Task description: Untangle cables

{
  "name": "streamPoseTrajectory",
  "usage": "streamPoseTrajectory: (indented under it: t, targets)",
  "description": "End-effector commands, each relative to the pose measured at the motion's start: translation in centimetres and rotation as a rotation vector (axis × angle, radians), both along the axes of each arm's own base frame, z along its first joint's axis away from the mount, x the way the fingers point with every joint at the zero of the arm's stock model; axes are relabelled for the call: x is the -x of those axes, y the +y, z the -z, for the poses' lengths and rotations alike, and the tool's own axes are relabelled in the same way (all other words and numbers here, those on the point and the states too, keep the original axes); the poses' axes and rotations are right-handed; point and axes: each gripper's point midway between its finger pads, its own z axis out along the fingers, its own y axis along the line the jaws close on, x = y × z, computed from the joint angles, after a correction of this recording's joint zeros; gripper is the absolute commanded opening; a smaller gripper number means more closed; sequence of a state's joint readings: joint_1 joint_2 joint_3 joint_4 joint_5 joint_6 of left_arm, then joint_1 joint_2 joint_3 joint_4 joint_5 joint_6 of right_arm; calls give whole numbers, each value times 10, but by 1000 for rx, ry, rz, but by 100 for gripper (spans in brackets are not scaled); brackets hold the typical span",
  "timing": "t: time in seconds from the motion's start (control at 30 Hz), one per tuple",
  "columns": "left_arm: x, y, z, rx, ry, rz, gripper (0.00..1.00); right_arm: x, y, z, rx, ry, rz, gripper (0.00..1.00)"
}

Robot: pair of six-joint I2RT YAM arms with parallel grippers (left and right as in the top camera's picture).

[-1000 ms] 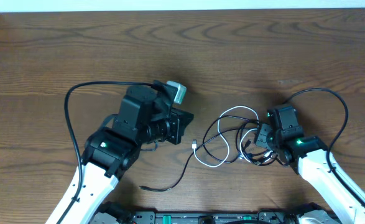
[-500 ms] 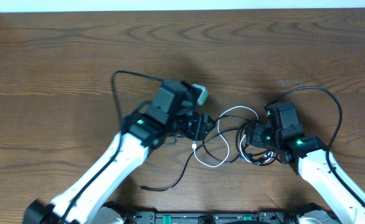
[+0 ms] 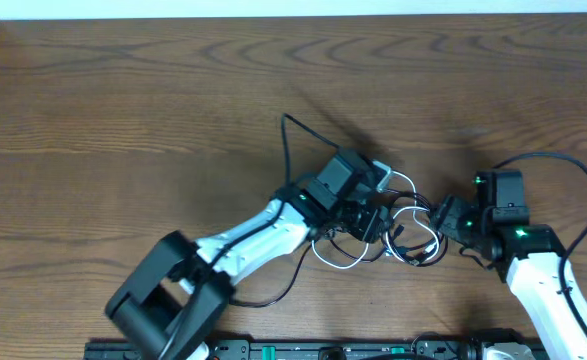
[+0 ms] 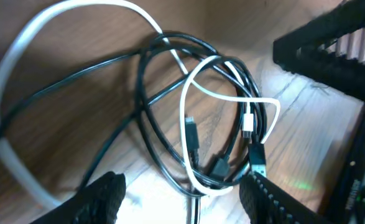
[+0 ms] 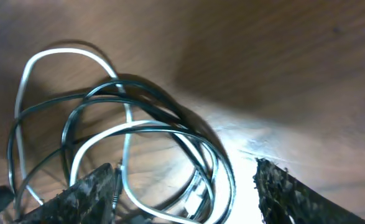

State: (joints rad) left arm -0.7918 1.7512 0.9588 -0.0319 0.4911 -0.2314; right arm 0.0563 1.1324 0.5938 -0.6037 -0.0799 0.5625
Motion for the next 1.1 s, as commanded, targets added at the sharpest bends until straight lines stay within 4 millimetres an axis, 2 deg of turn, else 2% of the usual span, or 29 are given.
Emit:
streamPoseTrajectory:
  t: [0.0,0.2,0.4,0.53,0.73,0.87,1.0,1.07]
  targets:
    - [1,-10,15,-10,-4,24,64,1,-5,-1,8,1,15,69]
    - [9,-15,39,-39,24,45,64,2,-5,-1,7,4,15,69]
    - [12,-24,39,-23,-2,62,64,2,-5,-1,7,5,15,69]
    - [9,-26,40,-41,-40,47,54,2,-5,-1,7,5,15,68]
    - [8,-27,44,-91,-100,23,52,3,-4,0,3,8,13,68]
    - [-1,-19,60,-184,-149,-64,52,3,-1,-1,-15,9,5,68]
    - [0,-20,70,-198,-144,-69,51,3,0,-1,-17,9,4,68]
    - [-2,-20,69,-194,-149,-73,44,3,0,-1,-17,11,4,68]
